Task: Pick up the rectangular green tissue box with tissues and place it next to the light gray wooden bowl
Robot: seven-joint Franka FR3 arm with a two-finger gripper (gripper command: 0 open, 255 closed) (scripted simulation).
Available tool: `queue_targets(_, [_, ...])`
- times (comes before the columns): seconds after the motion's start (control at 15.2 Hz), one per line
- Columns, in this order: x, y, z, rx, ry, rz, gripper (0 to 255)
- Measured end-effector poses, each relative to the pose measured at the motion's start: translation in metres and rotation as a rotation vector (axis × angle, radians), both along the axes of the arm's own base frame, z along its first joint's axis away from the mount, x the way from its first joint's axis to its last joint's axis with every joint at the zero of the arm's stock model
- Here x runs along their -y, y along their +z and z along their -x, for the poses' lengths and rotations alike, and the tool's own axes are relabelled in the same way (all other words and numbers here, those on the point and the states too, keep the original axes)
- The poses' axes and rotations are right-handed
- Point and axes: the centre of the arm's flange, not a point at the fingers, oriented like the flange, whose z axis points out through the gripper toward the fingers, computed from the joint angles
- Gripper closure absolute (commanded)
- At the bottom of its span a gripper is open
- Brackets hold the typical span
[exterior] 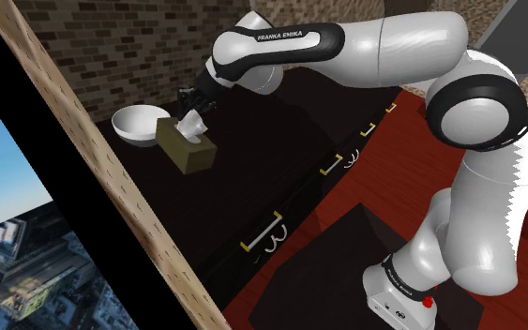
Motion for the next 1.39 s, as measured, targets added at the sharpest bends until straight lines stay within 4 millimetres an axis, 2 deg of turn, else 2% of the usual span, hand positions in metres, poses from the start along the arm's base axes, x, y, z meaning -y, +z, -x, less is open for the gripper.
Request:
queue_targets(0.79, [0.0, -0.063, 0.0, 0.0, 0.0, 0.0, 255])
queue_targets(1.19, [0.0, -0.066, 0.001, 0.0, 0.0, 0.0, 255])
queue_targets(1.25, [0.0, -0.066, 0.001, 0.0, 0.0, 0.0, 0])
queue_targets(1.39, [0.0, -0.066, 0.001, 0.0, 0.0, 0.0, 0])
